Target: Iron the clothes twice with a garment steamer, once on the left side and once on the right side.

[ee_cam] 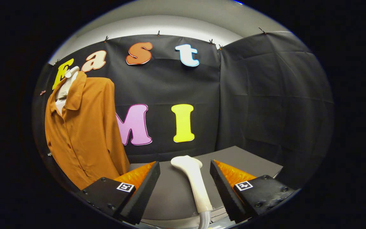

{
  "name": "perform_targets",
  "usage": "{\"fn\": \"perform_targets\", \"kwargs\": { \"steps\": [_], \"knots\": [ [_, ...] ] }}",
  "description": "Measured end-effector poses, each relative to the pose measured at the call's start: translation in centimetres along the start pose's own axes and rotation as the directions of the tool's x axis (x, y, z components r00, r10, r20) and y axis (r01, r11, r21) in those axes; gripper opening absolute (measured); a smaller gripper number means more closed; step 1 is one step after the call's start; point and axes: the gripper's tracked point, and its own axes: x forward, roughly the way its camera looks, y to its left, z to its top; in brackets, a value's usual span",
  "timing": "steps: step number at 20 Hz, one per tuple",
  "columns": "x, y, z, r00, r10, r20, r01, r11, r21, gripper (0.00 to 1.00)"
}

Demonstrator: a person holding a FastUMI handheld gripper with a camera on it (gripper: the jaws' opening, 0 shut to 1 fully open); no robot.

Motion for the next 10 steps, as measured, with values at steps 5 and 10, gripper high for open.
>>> {"fn": "perform_targets", "kwargs": {
  "steps": [5,10],
  "knots": [
    [4.4,-1.2,-3.8,0.990,0.021,-0.141,-0.020,1.000,0.006,0.99],
    [7.0,-2.3,-7.1,0.969,0.018,-0.248,-0.015,1.000,0.015,0.99]
  ]
}}
